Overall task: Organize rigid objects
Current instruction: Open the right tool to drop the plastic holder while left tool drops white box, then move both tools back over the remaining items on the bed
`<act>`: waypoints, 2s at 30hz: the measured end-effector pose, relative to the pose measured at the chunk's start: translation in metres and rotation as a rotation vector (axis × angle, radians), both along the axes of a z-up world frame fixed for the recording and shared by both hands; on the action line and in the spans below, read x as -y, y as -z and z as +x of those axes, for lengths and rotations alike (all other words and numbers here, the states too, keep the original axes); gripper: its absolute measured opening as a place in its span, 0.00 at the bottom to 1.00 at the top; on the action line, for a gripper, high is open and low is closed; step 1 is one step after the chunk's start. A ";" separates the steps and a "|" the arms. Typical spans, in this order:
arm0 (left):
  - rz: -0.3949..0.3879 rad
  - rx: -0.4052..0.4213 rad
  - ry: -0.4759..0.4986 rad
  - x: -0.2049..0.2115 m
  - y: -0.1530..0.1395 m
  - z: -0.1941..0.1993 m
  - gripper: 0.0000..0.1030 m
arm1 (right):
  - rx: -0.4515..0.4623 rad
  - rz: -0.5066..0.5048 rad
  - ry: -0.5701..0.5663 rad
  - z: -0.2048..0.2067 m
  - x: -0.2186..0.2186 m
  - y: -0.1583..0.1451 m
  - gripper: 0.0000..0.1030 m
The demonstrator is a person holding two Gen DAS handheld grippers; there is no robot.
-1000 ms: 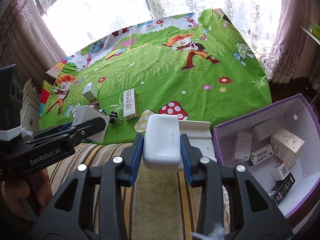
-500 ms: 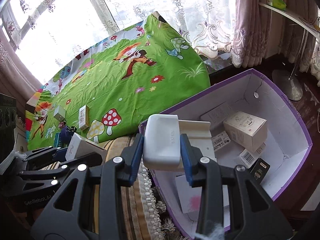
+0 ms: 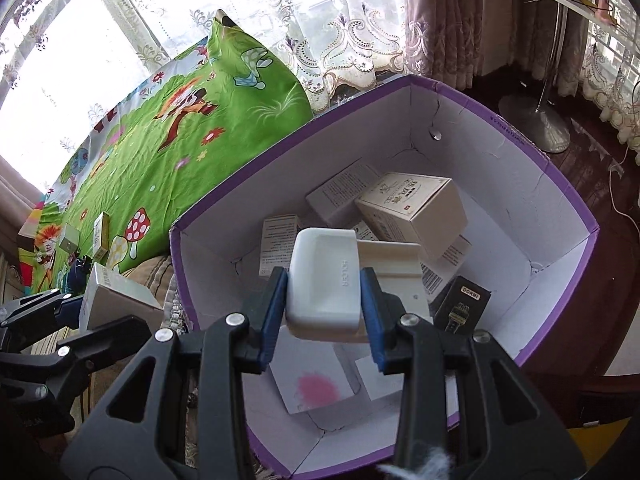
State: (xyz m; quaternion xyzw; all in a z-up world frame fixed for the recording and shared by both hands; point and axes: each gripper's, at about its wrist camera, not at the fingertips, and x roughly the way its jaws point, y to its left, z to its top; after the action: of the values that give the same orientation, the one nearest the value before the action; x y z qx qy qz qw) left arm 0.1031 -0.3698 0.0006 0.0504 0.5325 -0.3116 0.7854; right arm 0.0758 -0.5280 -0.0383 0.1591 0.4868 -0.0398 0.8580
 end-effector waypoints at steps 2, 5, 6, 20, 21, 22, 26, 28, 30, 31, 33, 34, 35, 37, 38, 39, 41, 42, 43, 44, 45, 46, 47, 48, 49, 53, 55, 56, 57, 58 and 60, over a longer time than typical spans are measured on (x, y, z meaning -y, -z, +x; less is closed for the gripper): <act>-0.002 -0.003 0.026 0.005 0.001 -0.002 0.42 | -0.011 0.001 0.018 0.000 0.005 0.004 0.40; 0.004 -0.021 0.059 0.011 0.005 -0.002 0.46 | -0.019 0.005 0.034 -0.001 0.010 0.008 0.40; 0.005 -0.024 0.061 0.012 0.006 -0.003 0.51 | -0.024 0.007 0.037 -0.001 0.011 0.009 0.40; -0.012 0.008 -0.004 -0.013 -0.004 -0.001 0.62 | 0.016 -0.001 -0.002 -0.001 -0.002 -0.003 0.58; -0.010 0.011 -0.015 -0.018 -0.004 0.000 0.62 | 0.021 -0.004 -0.011 0.000 -0.004 -0.005 0.58; -0.012 0.011 -0.027 -0.022 -0.005 0.000 0.62 | 0.028 -0.003 -0.022 0.000 -0.007 -0.007 0.58; -0.007 0.021 -0.093 -0.050 -0.009 0.003 0.62 | 0.043 0.037 -0.052 0.000 -0.014 -0.014 0.62; -0.013 0.020 -0.131 -0.066 -0.010 0.005 0.62 | 0.046 0.040 -0.061 0.000 -0.017 -0.017 0.65; -0.014 0.019 -0.166 -0.083 -0.010 0.005 0.62 | 0.048 0.035 -0.071 0.000 -0.022 -0.020 0.65; -0.012 0.021 -0.186 -0.093 -0.010 0.006 0.62 | 0.051 0.036 -0.077 0.000 -0.024 -0.021 0.65; -0.010 0.018 -0.223 -0.111 -0.010 0.006 0.62 | 0.056 0.037 -0.091 0.000 -0.029 -0.024 0.66; -0.007 0.019 -0.242 -0.121 -0.010 0.006 0.62 | 0.057 0.034 -0.097 0.000 -0.031 -0.025 0.66; -0.003 0.018 -0.261 -0.130 -0.010 0.006 0.62 | 0.058 0.032 -0.102 0.001 -0.033 -0.026 0.66; 0.001 0.020 -0.290 -0.147 -0.009 0.006 0.62 | 0.060 0.030 -0.112 0.001 -0.037 -0.028 0.66; 0.009 0.025 -0.306 -0.155 -0.009 0.005 0.62 | 0.060 0.028 -0.117 0.001 -0.039 -0.029 0.66; 0.011 0.027 -0.318 -0.164 -0.010 0.005 0.62 | 0.060 0.020 -0.124 0.001 -0.041 -0.030 0.66; 0.016 0.028 -0.340 -0.180 -0.009 0.004 0.62 | 0.063 0.012 -0.135 0.002 -0.044 -0.033 0.66; 0.023 0.028 -0.355 -0.188 -0.009 0.003 0.62 | 0.066 0.015 -0.140 0.002 -0.045 -0.035 0.66; 0.026 0.028 -0.368 -0.197 -0.008 0.003 0.62 | 0.069 0.016 -0.143 0.002 -0.046 -0.037 0.66; 0.028 0.026 -0.381 -0.206 -0.008 0.003 0.62 | 0.072 0.015 -0.146 0.002 -0.048 -0.039 0.66; 0.031 0.026 -0.396 -0.214 -0.007 0.003 0.62 | 0.077 0.013 -0.152 0.002 -0.049 -0.041 0.66; 0.037 0.027 -0.413 -0.223 -0.007 0.003 0.62 | 0.082 0.009 -0.158 0.003 -0.052 -0.043 0.66; 0.041 0.027 -0.429 -0.232 -0.006 0.003 0.62 | 0.089 0.002 -0.167 0.003 -0.055 -0.045 0.66; 0.043 0.024 -0.443 -0.240 -0.005 0.003 0.62 | 0.096 -0.007 -0.181 0.003 -0.060 -0.047 0.66; 0.044 0.018 -0.456 -0.248 -0.004 0.004 0.62 | 0.102 -0.017 -0.198 0.003 -0.065 -0.049 0.66; 0.058 0.000 -0.519 -0.277 0.001 0.007 0.62 | 0.109 -0.034 -0.252 0.005 -0.082 -0.053 0.66; 0.070 -0.007 -0.535 -0.287 0.004 0.010 0.62 | 0.112 -0.033 -0.268 0.006 -0.089 -0.055 0.66; 0.073 -0.016 -0.544 -0.292 0.007 0.012 0.62 | 0.113 -0.028 -0.274 0.007 -0.092 -0.056 0.66; 0.077 -0.028 -0.552 -0.297 0.009 0.015 0.62 | 0.114 -0.020 -0.283 0.008 -0.095 -0.056 0.66; 0.080 -0.041 -0.558 -0.301 0.012 0.018 0.62 | 0.115 -0.019 -0.291 0.008 -0.099 -0.057 0.66; 0.087 -0.065 -0.571 -0.306 0.019 0.026 0.62 | 0.116 -0.028 -0.312 0.010 -0.109 -0.059 0.66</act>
State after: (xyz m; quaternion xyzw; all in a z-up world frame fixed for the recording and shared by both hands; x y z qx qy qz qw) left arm 0.1293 -0.0634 -0.0183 -0.0776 0.5629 -0.0563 0.8210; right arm 0.0855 -0.4193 0.0205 0.0716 0.4544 0.0963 0.8827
